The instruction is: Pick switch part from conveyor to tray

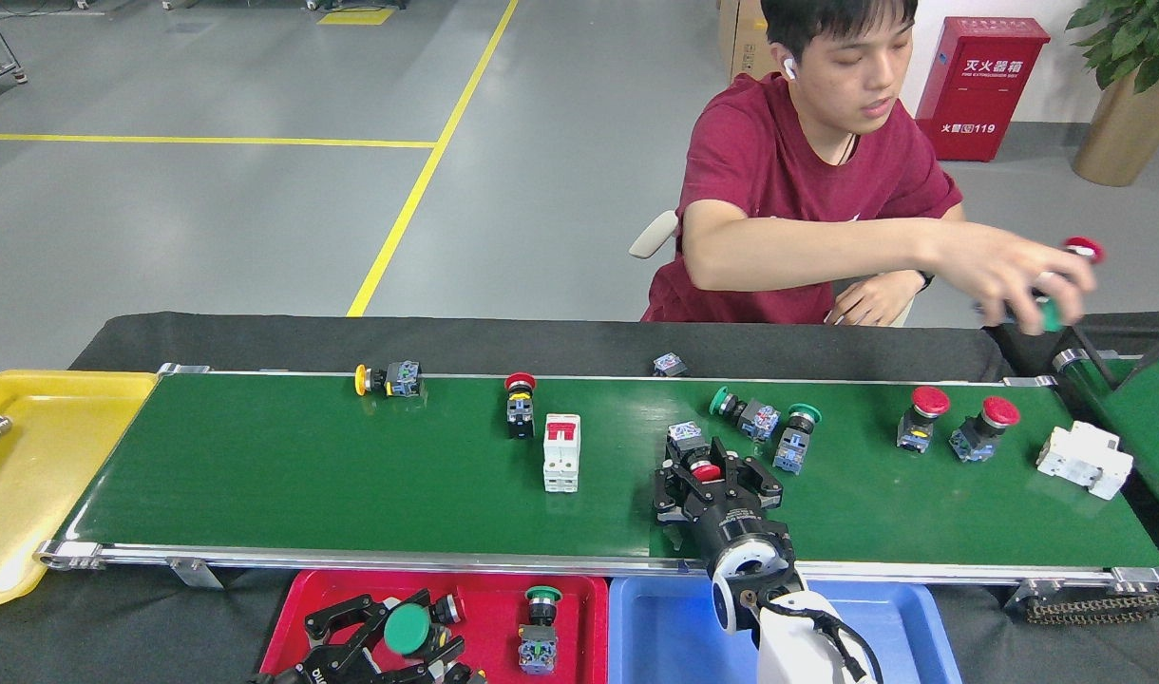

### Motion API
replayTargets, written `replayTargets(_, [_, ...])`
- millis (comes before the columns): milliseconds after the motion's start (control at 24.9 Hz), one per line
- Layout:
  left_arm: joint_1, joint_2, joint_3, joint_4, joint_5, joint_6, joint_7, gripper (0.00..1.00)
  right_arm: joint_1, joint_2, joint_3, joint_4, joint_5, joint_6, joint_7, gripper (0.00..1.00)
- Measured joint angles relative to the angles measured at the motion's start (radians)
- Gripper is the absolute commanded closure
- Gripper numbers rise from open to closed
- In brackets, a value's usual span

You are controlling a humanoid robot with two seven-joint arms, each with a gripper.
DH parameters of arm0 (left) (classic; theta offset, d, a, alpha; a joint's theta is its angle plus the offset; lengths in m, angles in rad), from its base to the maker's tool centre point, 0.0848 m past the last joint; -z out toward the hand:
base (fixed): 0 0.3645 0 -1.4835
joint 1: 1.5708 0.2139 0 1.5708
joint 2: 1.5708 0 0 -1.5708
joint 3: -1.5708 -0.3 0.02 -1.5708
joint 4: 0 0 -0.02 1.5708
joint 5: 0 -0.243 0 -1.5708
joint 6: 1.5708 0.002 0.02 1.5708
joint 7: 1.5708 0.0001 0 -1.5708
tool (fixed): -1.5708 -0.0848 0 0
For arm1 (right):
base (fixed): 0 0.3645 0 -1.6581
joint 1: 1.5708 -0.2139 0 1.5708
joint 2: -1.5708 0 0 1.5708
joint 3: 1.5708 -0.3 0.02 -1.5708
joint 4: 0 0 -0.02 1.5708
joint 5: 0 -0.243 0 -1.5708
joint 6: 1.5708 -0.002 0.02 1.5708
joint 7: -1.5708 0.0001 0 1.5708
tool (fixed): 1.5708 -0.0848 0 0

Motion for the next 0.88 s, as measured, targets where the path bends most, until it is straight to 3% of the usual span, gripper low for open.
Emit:
replayTargets(120, [0.005,-0.024,0.088,0.0,0.011,0.049,-0.003,0.0,0.074,-0.048,0.002,-0.168,-0.025,-0.061,0.034,0.93])
replayTargets(281, [0.005,-0.101,0.273,0.046,0.034,0.277,-0.001,0.0,0.247,-0.096,0.002,-0.424,-0.064,-0.22,0.077,0.92])
replayTargets(441, [0.014,-0.103,0.368,0.098,0.034,0.359,0.002,0.0,0.37,-0.097,0.004,-0.549,-0.067,-0.389,0.095,0.87])
replayTargets(481, [0.015,-0.103,0.369,0.101,0.034,0.368,0.002,0.0,0.388,-0.097,0.006,-0.56,-0.066,-0.422,0.102,0.75])
replayTargets(522, [0.013,-0.103,0.369,0.101,0.034,0.374,0.002,0.0,0.397,-0.095,0.015,-0.564,-0.065,-0.439,0.113,0.47])
replayTargets(562, [0.007,-0.104,0.369,0.101,0.03,0.38,0.002,0.0,0.404,-0.086,0.035,-0.565,-0.064,-0.452,0.135,0.0])
replayTargets(722, [-0.081,-0.11,0.362,0.14,-0.017,0.406,0.006,0.0,0.411,-0.022,0.08,-0.568,-0.062,-0.462,0.219,0.01])
replayTargets(883, [-0.177,-0.11,0.292,0.215,-0.072,0.43,0.001,0.0,0.404,-0.015,0.082,-0.569,-0.062,-0.464,0.246,0.01])
